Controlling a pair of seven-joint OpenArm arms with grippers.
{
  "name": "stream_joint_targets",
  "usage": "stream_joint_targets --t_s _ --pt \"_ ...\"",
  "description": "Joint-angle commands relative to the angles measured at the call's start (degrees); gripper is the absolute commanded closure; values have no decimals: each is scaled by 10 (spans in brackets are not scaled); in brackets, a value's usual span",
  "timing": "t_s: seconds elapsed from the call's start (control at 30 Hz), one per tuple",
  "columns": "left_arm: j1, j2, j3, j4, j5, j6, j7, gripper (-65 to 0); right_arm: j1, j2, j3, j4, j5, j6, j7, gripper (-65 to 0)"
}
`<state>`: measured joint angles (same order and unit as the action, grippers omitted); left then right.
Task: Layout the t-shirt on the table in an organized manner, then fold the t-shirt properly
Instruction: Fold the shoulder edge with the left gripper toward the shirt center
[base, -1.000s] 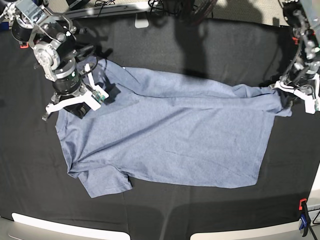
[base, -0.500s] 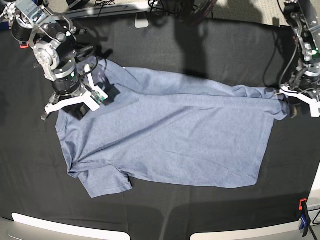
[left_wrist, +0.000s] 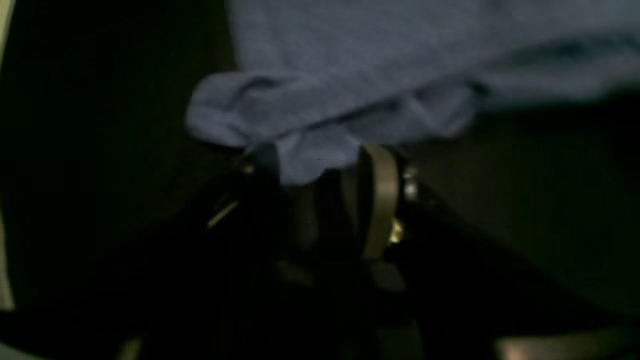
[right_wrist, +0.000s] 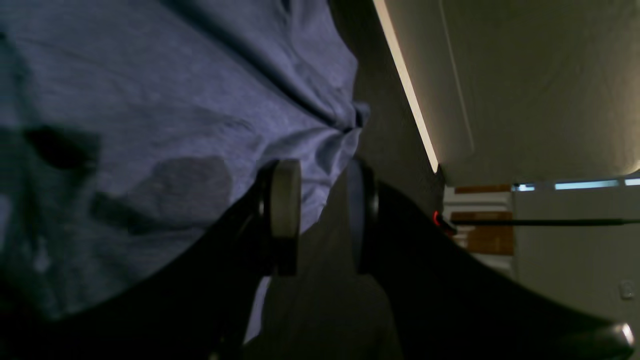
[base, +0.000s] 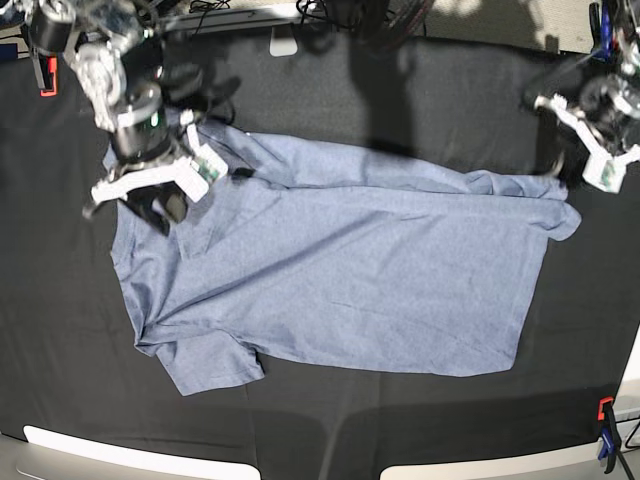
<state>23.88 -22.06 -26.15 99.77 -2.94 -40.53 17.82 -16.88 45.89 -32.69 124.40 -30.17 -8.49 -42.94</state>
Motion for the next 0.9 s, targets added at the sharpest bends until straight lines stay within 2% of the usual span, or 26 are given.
stream_joint_targets --t_s 0.0,0.1,0.23,0.33,0.43,0.63,0.77,0.87 --pt "2 -21 12 9 30 5 -25 -204 -3 8 5 16 -12 -11 9 -158" --pt "9 -65 76 9 125 12 -33 -204 -14 7 5 19 -12 -17 4 -158" --pt "4 -115 170 9 211 100 -34 -204 -14 7 5 19 -18 -19 -21 -158" --pt "-6 -146 221 3 260 136 -34 -204 -14 6 5 19 -42 -20 -36 -158" --pt "-31 -161 249 -26 276 168 -33 -204 -16 3 5 19 -50 -31 -43 -158" --pt "-83 -162 278 -119 276 167 -62 -204 -50 3 5 19 -103 -40 -46 -158" --pt "-112 -163 313 -154 309 168 -60 -204 -64 3 5 19 -119 -45 -55 -158" --pt "-129 -162 322 -178 310 168 -59 -200 -72 3 5 19 -119 -45 -68 -158"
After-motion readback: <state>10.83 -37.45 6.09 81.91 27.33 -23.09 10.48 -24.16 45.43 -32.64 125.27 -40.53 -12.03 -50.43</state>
